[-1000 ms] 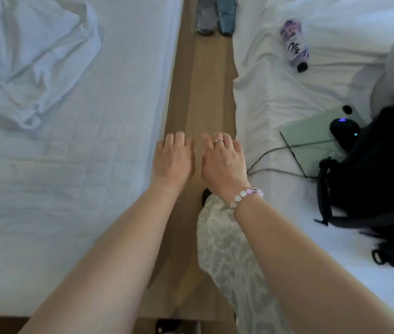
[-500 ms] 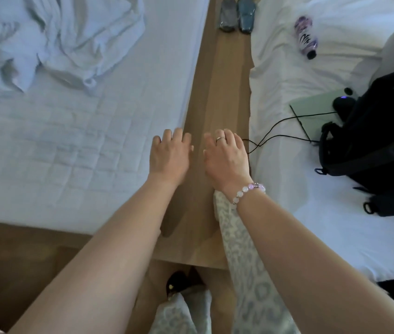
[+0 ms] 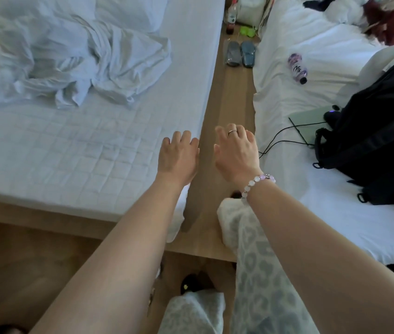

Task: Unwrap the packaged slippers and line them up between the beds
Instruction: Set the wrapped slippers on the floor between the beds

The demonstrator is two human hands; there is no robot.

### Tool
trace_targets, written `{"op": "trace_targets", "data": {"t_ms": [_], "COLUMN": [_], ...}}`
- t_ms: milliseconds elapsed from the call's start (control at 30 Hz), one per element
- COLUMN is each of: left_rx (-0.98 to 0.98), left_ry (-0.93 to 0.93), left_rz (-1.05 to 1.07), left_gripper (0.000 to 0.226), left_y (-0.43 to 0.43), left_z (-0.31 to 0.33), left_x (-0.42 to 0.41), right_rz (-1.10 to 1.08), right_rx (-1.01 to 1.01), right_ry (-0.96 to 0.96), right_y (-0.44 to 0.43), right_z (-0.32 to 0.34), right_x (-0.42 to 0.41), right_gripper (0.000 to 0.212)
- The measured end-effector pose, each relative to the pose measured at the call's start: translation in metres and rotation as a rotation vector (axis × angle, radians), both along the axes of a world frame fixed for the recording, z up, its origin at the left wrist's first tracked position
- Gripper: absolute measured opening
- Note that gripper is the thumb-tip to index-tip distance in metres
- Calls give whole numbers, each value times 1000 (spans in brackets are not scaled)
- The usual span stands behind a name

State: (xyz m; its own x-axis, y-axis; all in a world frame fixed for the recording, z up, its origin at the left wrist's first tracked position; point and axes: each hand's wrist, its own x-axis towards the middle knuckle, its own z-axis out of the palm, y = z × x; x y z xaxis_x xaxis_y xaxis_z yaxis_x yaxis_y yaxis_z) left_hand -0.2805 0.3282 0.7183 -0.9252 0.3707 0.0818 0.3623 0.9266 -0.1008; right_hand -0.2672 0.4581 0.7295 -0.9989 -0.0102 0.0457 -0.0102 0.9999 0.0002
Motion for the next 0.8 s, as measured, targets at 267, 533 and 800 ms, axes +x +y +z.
{"op": "trace_targets", "data": {"t_ms": [267, 533, 800], "left_rx": [4, 85, 112], "left_ry": [92, 12, -139], "left_rz": [113, 280, 449], "left_gripper": [9, 27, 36], "left_y": [-40, -88, -136], "left_z": [24, -2, -33], "left_x": [26, 57, 85], "right_rz": [107, 258, 409], "right_rx": [47, 73, 81], "right_ry": [-27, -112, -207], "right_y": [-45, -93, -140], "right_z": [26, 7, -33], "right_x": [24, 37, 56], "right_gripper": [40, 45, 43]}}
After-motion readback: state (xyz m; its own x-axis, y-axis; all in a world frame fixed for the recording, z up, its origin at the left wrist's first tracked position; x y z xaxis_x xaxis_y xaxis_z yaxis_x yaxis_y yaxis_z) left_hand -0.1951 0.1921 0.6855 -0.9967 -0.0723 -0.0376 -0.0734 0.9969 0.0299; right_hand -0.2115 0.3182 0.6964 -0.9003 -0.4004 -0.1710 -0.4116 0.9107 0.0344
